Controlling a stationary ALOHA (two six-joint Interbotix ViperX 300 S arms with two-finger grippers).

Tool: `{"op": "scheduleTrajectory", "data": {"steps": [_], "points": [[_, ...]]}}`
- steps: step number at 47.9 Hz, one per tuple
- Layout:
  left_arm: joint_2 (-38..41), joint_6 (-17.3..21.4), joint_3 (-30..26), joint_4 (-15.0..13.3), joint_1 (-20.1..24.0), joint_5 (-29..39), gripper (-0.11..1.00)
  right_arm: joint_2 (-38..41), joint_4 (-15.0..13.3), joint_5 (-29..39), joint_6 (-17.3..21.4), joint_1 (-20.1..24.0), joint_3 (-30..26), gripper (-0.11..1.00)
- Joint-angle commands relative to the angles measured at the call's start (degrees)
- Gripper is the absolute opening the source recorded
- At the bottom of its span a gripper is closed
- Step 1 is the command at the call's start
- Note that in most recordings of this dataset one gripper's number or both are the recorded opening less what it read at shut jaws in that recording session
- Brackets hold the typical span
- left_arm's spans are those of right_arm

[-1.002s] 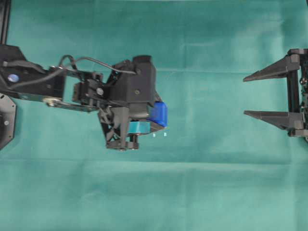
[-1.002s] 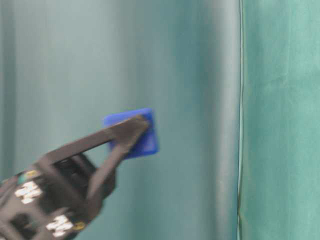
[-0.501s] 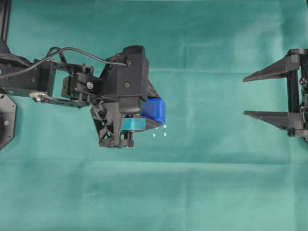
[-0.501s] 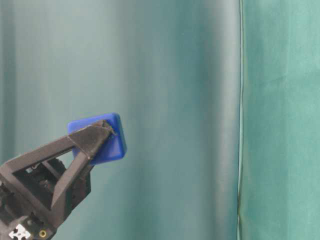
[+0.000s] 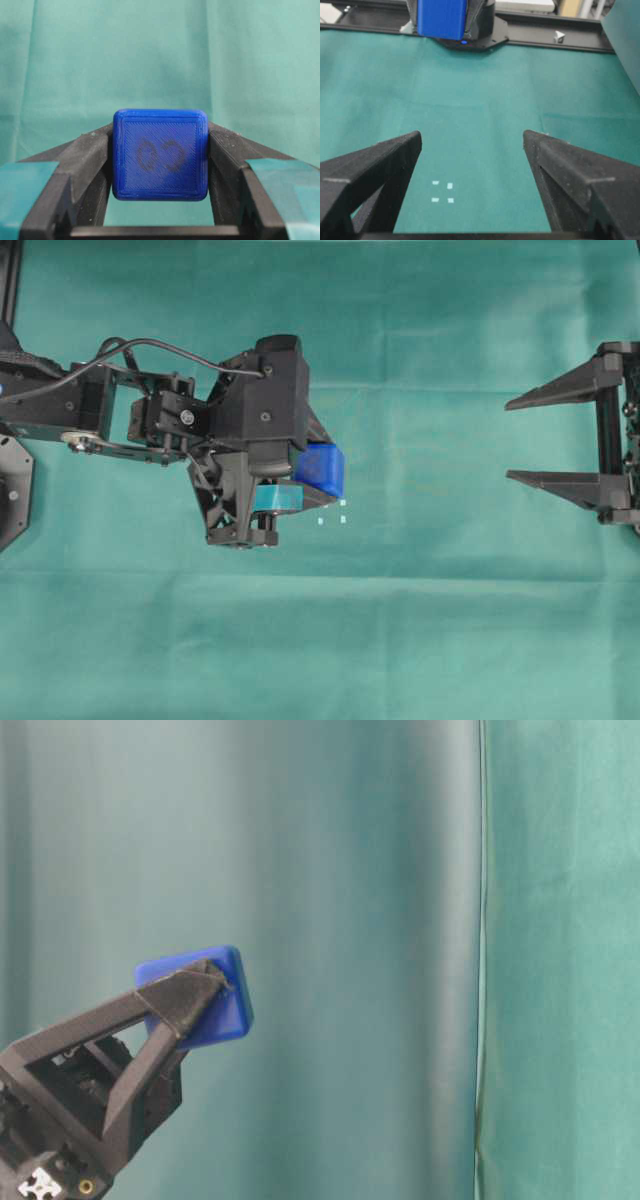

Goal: Handover the blue block to the right arm after grasping it with the left arm, then place it in the designated position.
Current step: 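Rotate the left gripper to hold the cube toward the center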

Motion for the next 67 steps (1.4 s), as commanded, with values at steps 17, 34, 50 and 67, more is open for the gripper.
{"op": "scheduleTrajectory", "data": {"steps": [17,34,50,67], "points": [[-1.41,0.00,-1.49,0.18,-0.18,-0.35,0.47,0.26,-0.09,-0.18,0.09,-0.09,-1.58,0.93],[-1.58,0.00,-1.14,0.18,-0.18,-0.70,0.47,0.26,-0.09,-0.26,0.09,-0.09,-1.58,0.93],[-5.19,0.18,3.69,0.18,-0.44,-9.32,0.47,0.26,-0.09,-0.26,0.00,-0.09,-1.58,0.93],[-12.22,2.46,14.24,0.18,-0.53,-27.42,0.47,0.18,-0.79,-0.53,-0.26,-0.09,-1.58,0.93]]}}
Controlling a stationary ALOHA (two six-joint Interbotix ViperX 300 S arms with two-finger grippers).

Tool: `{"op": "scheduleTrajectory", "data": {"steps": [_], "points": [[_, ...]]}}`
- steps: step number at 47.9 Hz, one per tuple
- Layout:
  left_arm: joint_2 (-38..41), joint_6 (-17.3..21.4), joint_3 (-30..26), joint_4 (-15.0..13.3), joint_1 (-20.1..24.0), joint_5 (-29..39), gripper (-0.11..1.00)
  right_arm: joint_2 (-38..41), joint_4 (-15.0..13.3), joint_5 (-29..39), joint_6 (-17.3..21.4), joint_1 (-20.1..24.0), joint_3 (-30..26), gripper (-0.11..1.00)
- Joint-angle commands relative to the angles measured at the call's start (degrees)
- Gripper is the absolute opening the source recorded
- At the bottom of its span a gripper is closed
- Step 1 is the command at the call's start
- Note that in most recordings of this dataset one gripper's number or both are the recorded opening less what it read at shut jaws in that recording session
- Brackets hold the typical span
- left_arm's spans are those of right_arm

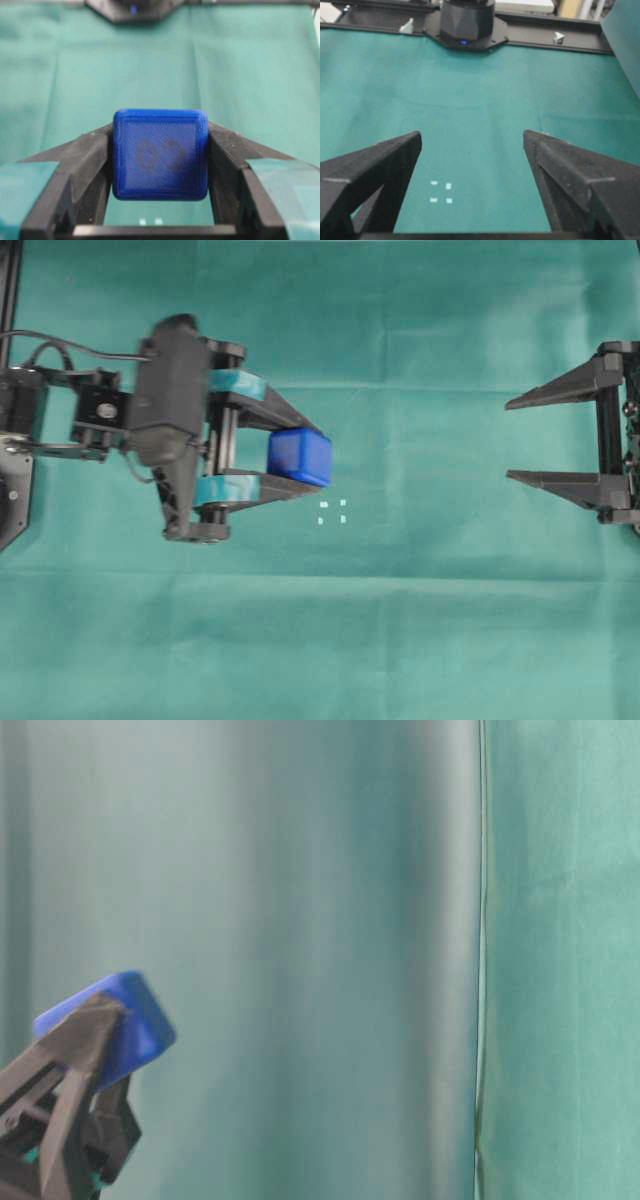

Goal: Handover the blue block to the right arm after grasping it with the left arm, then place it in the designated position.
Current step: 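Rotate the left gripper to hold the cube toward the center, then open the right gripper and move it toward the held cube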

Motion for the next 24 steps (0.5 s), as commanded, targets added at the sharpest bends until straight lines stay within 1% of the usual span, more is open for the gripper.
{"op": "scheduleTrajectory", "data": {"steps": [1,10,24], "points": [[-2.37,0.62,1.32,0.09,-0.44,-5.10,0.47,0.09,-0.26,-0.53,0.00,-0.09,-1.49,0.93],[-3.69,0.88,4.39,0.09,-0.44,-11.78,0.47,0.09,-0.26,-0.70,-0.09,-0.09,-1.58,0.93],[-3.25,0.79,4.22,-0.09,-0.44,-11.78,0.47,0.18,-0.26,-0.70,-0.09,-0.09,-1.49,0.93]]}}
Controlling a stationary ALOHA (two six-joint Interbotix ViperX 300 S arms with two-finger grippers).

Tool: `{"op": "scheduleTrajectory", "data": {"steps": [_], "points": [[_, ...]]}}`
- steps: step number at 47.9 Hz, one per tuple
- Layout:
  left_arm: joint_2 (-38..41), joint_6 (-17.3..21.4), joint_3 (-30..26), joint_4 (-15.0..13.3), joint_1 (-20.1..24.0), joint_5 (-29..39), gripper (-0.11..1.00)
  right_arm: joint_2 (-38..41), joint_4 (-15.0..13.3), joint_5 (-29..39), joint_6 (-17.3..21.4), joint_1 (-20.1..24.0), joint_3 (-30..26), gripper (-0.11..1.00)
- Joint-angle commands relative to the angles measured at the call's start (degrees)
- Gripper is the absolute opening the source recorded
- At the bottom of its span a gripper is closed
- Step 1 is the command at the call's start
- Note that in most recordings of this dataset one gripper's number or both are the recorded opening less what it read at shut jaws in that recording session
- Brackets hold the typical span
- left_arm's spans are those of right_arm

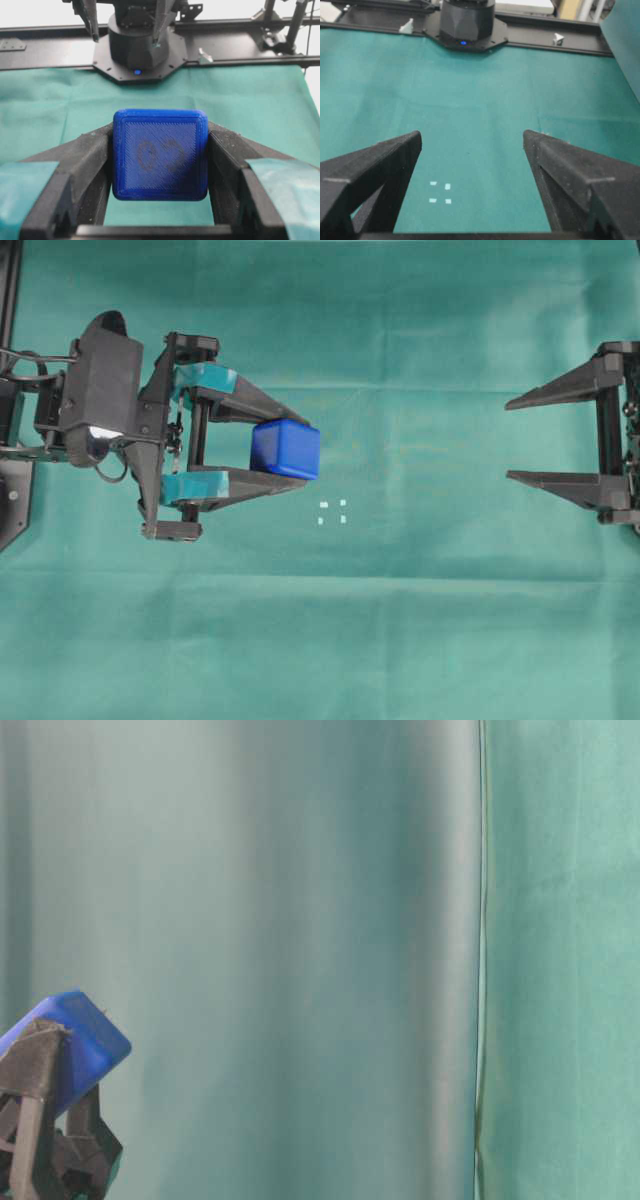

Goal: Handover the blue block to the right arm after grasping it with the left arm, then place it in the designated position.
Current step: 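Open the right gripper and move it toward the held cube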

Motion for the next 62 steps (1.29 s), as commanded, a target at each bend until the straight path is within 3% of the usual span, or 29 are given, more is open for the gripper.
{"op": "scheduleTrajectory", "data": {"steps": [1,46,56,62], "points": [[-0.62,0.00,-0.79,-0.09,-0.35,-0.44,0.47,0.26,-0.09,-0.53,0.00,-0.09,-1.58,0.93],[-0.62,-0.09,-0.97,-0.18,-0.35,0.09,0.47,0.26,-0.35,-0.62,-0.35,-0.09,-1.76,0.93],[-0.53,-0.18,-0.97,-0.26,-0.09,0.00,0.47,0.18,-5.98,-0.35,-1.14,0.35,-3.25,0.93],[-0.53,-0.18,-0.97,-0.26,-0.09,0.00,0.47,0.26,-10.99,0.00,-2.11,0.35,-5.10,0.93]]}}
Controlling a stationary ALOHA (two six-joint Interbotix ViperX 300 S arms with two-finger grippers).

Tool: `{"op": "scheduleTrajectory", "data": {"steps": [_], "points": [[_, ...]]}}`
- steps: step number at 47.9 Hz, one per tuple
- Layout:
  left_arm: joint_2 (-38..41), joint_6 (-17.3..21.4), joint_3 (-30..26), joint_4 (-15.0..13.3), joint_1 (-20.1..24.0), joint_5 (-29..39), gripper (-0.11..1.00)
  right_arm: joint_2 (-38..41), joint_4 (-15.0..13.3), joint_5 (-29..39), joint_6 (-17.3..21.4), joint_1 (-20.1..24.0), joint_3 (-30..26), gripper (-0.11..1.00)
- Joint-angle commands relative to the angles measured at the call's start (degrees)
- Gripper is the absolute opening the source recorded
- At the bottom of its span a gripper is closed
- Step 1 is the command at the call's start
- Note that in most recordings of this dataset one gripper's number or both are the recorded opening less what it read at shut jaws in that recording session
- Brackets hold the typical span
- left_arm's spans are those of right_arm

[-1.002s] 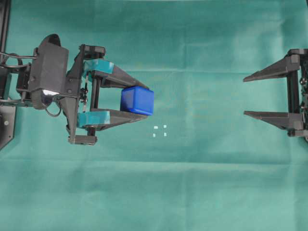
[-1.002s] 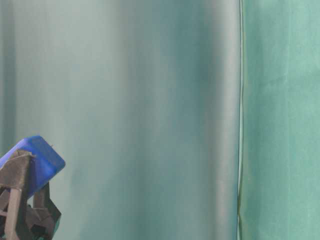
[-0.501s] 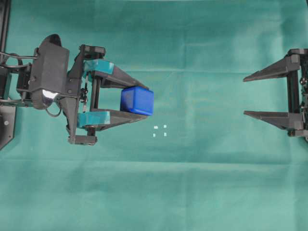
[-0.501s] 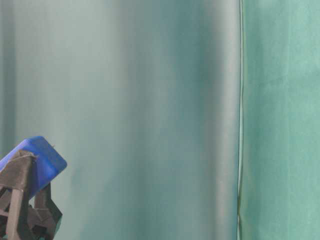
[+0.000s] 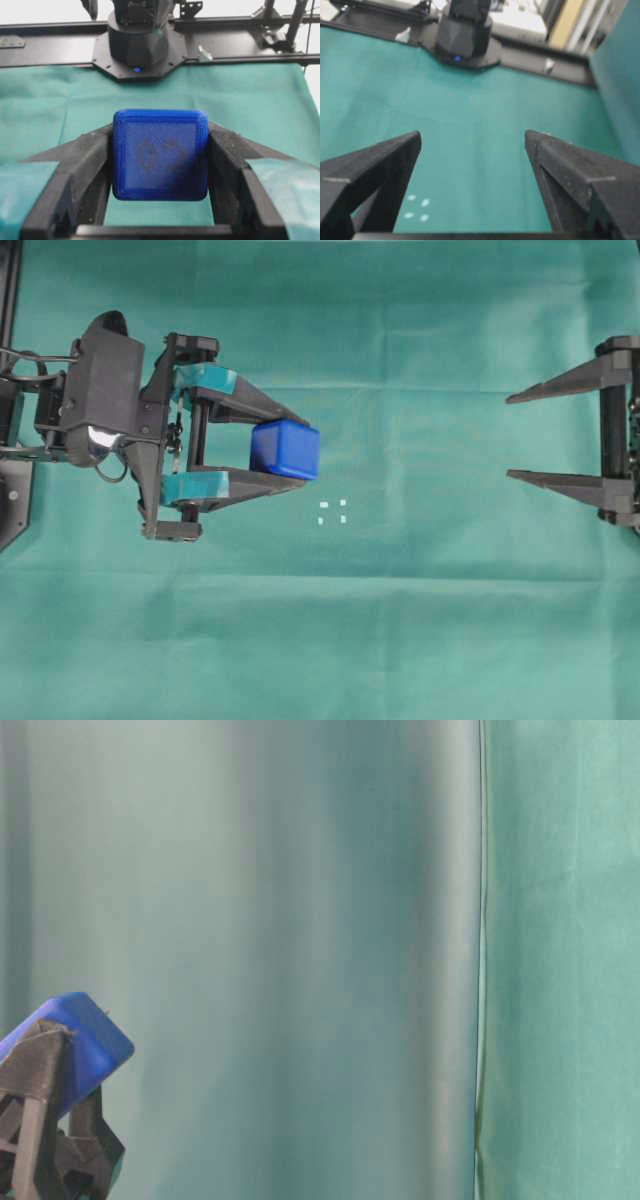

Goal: Handover the blue block to the right arm after grasping it with the left arm, then place it in the designated position.
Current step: 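Open the right gripper and move it toward the held cube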

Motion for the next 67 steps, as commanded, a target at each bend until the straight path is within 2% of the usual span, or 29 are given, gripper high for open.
{"op": "scheduleTrajectory", "data": {"steps": [1,7,10,18,34,35,38,67], "points": [[-0.44,-0.09,-1.05,-0.09,-0.09,-0.35,0.47,0.26,-3.52,0.00,-0.53,0.26,-2.64,0.93],[-0.44,-0.18,-1.05,-0.09,0.00,-0.35,0.47,0.26,-9.23,0.26,-2.11,0.35,-4.48,0.93],[-0.44,-0.18,-1.05,-0.18,-0.09,-0.26,0.47,0.26,-13.18,0.26,-3.52,0.35,-5.27,0.93],[-0.44,-0.26,-1.14,-0.18,-0.09,0.00,0.47,0.26,-21.62,0.26,-7.38,0.35,-6.50,0.93],[-0.44,-0.26,-1.14,-0.18,0.00,-0.09,0.47,0.88,-38.06,-0.09,-18.02,0.35,-7.03,0.92],[-0.44,-0.26,-1.14,-0.18,-0.09,-0.09,0.47,1.05,-39.73,-0.09,-19.16,0.35,-7.03,0.92],[-0.44,-0.26,-1.14,-0.18,-0.09,0.00,0.47,1.41,-42.10,-0.09,-20.92,0.35,-7.21,0.92],[-0.44,-0.26,-1.14,-0.18,0.00,0.00,0.47,2.46,-42.36,-0.18,-21.45,0.35,-8.00,0.92]]}}
